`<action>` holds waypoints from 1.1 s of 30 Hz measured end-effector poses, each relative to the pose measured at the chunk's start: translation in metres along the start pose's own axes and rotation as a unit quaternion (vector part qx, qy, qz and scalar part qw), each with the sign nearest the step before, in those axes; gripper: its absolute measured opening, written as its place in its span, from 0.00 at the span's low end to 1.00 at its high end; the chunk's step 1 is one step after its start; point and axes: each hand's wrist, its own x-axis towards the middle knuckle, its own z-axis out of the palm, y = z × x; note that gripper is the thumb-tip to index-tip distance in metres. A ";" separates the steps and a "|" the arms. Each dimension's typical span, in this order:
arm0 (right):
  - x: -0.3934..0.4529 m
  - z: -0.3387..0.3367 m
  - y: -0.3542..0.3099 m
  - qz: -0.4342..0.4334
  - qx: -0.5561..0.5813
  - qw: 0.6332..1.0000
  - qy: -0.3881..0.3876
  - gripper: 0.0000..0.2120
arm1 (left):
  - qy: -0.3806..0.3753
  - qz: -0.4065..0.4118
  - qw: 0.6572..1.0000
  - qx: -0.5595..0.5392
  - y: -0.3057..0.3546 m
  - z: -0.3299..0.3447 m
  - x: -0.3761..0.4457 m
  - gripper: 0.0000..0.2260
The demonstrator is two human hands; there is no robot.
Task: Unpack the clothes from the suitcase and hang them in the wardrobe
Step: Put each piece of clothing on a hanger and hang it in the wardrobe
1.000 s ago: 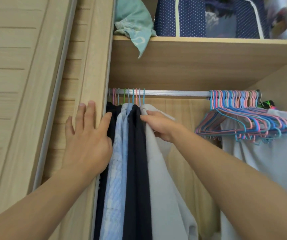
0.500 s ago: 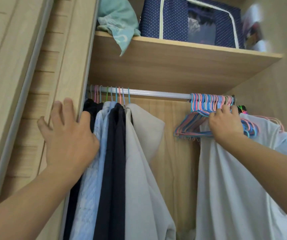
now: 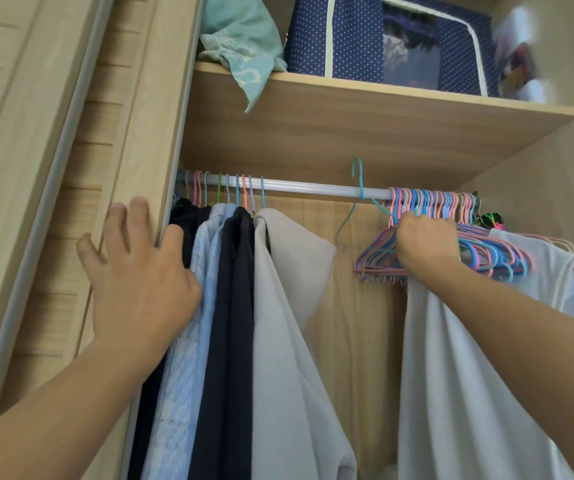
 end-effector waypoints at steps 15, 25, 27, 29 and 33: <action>-0.226 -0.012 0.087 0.116 0.322 0.940 -0.001 0.11 | -0.002 0.096 0.936 -0.338 0.093 -0.051 -0.103 0.18; -0.617 -0.171 0.339 0.333 0.417 0.792 -0.296 0.09 | -0.393 0.134 0.781 -0.467 0.290 -0.128 -0.423 0.19; -0.696 -0.226 0.402 0.414 0.394 0.753 -0.326 0.10 | -0.522 0.216 0.721 -0.401 0.331 -0.168 -0.504 0.21; -0.767 -0.283 0.468 0.482 0.346 0.727 -0.346 0.11 | -0.660 0.229 0.605 -0.383 0.377 -0.233 -0.574 0.22; -0.894 -0.402 0.585 0.587 0.235 0.647 -0.427 0.13 | -0.788 0.204 0.366 -0.451 0.457 -0.391 -0.657 0.18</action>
